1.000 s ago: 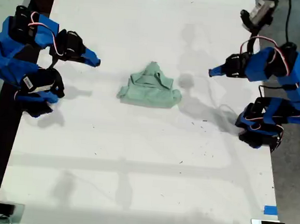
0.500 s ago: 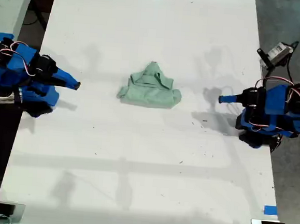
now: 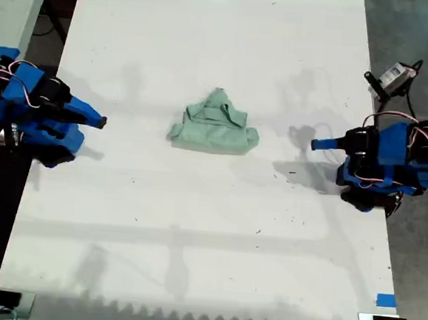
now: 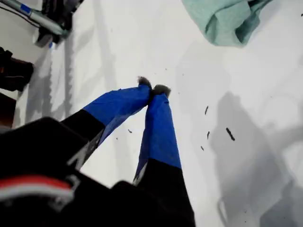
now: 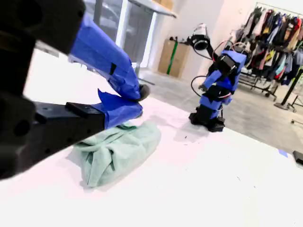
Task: Fold t shirt
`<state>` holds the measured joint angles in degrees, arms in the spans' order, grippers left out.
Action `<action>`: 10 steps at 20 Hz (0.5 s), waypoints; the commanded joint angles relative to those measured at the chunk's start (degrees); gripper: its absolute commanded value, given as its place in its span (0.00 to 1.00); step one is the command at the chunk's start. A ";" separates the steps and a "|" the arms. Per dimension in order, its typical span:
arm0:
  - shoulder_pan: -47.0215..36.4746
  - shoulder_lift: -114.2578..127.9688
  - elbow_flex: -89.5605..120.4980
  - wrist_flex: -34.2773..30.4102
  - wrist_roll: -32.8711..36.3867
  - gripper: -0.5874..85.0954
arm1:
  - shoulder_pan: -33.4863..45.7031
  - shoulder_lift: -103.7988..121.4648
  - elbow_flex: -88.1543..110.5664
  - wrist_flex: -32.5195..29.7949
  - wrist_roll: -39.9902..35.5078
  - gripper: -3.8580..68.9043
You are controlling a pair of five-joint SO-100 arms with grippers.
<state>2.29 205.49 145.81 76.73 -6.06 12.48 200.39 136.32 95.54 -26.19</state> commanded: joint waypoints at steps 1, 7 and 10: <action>-0.35 1.05 1.93 -2.02 -2.81 0.00 | -0.44 0.35 -1.05 0.09 1.67 0.08; 0.97 1.05 6.42 -5.80 -4.83 0.01 | -1.14 0.35 0.09 0.09 4.31 0.08; 2.02 1.05 15.82 -13.10 -5.19 0.01 | -3.52 0.35 5.36 -3.43 5.98 0.08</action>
<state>3.08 206.10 158.29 68.12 -10.28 10.46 200.65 139.75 95.27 -21.27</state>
